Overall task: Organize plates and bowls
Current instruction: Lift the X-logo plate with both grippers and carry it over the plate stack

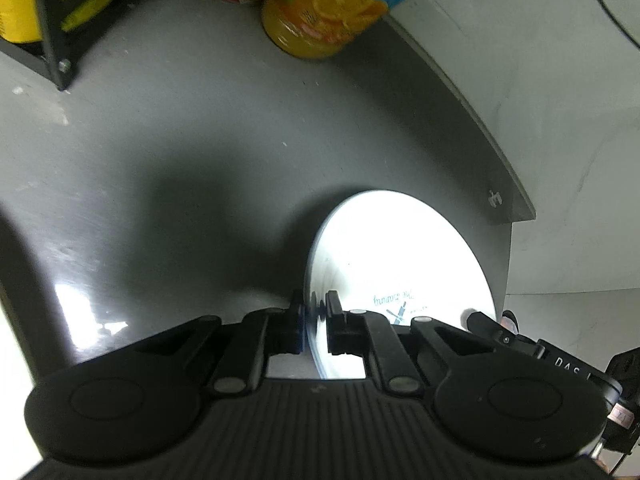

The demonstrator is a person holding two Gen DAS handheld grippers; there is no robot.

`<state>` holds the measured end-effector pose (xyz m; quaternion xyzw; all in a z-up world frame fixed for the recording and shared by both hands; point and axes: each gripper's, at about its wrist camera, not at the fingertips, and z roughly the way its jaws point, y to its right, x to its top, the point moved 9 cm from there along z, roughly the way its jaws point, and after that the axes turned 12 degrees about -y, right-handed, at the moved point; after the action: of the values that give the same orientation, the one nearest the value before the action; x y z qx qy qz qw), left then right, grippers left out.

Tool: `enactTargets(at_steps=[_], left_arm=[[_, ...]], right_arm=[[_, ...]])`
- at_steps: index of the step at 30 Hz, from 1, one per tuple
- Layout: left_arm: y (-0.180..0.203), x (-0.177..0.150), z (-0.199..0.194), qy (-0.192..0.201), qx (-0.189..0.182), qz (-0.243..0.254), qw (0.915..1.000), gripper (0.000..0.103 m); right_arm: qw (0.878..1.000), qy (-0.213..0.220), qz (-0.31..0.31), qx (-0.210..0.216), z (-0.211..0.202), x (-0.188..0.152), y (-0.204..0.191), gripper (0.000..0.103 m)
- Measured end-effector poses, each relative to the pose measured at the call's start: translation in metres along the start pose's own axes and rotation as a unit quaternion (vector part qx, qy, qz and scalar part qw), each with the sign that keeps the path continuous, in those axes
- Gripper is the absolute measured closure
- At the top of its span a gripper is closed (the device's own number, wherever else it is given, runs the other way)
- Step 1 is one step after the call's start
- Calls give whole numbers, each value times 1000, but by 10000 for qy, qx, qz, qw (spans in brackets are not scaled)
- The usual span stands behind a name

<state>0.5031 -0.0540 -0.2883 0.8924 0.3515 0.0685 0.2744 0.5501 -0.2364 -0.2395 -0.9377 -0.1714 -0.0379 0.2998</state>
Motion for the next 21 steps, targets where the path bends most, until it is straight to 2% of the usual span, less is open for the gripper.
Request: enactTargets(at_steps=[9, 21], left_arm=[[-21, 3, -52, 227, 50, 55, 9997, 95], [-64, -6, -104, 346, 141, 27, 9993, 95]], right_arm=[[9997, 124, -168, 149, -5, -8, -45, 98], [9989, 99, -262, 374, 6, -38, -93, 98]])
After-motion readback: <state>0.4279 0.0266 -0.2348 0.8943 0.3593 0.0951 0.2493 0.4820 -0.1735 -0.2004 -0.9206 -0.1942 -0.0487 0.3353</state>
